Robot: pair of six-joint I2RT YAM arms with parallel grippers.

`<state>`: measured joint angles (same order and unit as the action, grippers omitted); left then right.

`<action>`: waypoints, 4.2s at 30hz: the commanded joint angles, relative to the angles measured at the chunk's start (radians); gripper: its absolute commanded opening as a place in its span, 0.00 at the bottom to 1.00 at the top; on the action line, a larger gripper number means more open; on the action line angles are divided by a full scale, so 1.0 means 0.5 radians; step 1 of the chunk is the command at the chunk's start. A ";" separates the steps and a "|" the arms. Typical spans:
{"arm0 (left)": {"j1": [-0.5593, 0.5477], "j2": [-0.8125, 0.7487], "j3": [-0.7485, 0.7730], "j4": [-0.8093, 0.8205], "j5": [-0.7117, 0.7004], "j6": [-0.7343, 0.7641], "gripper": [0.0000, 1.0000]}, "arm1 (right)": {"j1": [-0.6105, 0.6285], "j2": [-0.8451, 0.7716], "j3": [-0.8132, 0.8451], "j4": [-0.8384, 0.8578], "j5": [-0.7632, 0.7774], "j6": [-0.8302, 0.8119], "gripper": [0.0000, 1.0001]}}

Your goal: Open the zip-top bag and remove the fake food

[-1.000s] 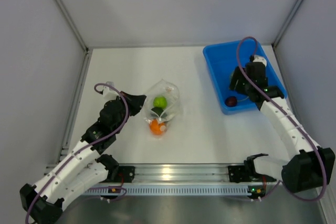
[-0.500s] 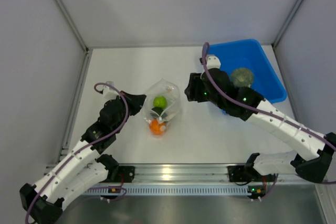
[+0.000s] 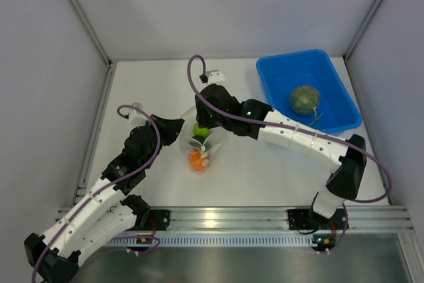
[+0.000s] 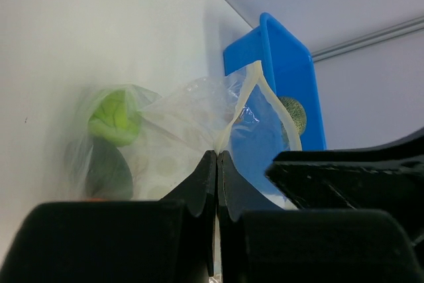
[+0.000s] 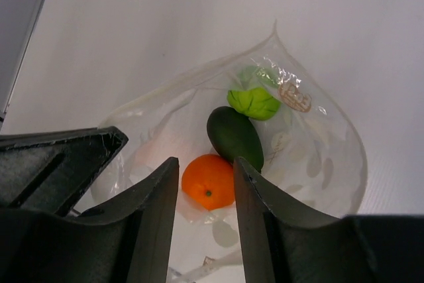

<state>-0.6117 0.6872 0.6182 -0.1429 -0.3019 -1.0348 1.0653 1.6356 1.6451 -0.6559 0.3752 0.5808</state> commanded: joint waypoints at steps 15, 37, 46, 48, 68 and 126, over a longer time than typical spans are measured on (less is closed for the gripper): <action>-0.031 -0.037 0.018 0.049 -0.040 -0.133 0.00 | -0.041 0.518 0.262 -0.010 0.063 0.385 0.30; -0.038 -0.080 -0.074 0.049 -0.126 -0.133 0.00 | -0.026 0.548 -0.329 0.526 -0.017 0.471 0.38; -0.038 -0.110 -0.113 0.046 -0.135 -0.109 0.00 | -0.023 0.674 -0.284 0.554 -0.115 0.324 0.50; -0.041 -0.117 -0.113 0.046 -0.139 -0.094 0.00 | -0.026 0.714 -0.278 0.545 -0.128 0.293 0.55; -0.038 -0.126 -0.150 0.046 -0.163 -0.072 0.00 | -0.060 0.840 -0.431 0.634 -0.214 0.213 0.67; -0.041 -0.025 -0.015 0.046 -0.059 0.035 0.00 | -0.669 -0.549 -0.001 -0.164 0.136 -0.207 0.44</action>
<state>-0.6296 0.6815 0.5724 -0.1429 -0.3271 -1.0260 0.8391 1.4387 1.6764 -0.7124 0.4149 0.5056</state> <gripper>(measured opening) 0.020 0.609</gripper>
